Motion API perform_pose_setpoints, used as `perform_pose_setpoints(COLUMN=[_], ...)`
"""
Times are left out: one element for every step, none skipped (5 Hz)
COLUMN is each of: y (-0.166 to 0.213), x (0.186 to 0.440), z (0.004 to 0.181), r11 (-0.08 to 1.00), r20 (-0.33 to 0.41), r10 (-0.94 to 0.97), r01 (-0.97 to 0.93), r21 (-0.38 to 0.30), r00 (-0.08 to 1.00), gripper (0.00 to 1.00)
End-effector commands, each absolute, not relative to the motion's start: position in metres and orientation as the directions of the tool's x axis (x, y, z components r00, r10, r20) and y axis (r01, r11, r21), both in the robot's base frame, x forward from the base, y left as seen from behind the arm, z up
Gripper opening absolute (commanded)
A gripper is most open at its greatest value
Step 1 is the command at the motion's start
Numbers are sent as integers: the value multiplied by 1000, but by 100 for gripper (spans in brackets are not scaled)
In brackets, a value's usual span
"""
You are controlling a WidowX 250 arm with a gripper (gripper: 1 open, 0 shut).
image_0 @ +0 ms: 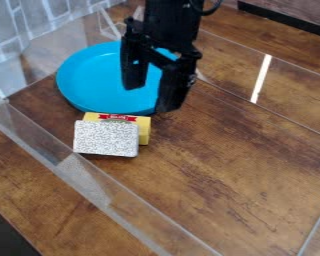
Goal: Put the yellow block in the blue tray
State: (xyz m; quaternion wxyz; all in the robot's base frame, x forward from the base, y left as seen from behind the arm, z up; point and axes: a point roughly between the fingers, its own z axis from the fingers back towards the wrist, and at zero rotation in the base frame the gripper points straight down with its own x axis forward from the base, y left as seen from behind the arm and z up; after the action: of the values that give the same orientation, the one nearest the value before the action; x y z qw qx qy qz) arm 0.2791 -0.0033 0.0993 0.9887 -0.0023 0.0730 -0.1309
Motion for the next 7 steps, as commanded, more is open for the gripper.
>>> perform_pose_setpoints(y=[-2, 3, 6, 12, 19, 29, 33], x=[274, 264, 258, 257, 257, 257, 257], z=[102, 97, 93, 90, 87, 83, 77], r11=[922, 884, 814, 817, 822, 817, 817], r20=[-117, -107, -101, -95, -87, -77, -70], r10=[-386, -467, -579, -574, -568, -575, -574], r01=[386, 468, 581, 576, 569, 577, 576], r21=[-19, -20, -9, -8, -4, 4, 7], r00=[915, 878, 809, 813, 819, 815, 816], gripper=[100, 100, 100, 100, 100, 100, 100])
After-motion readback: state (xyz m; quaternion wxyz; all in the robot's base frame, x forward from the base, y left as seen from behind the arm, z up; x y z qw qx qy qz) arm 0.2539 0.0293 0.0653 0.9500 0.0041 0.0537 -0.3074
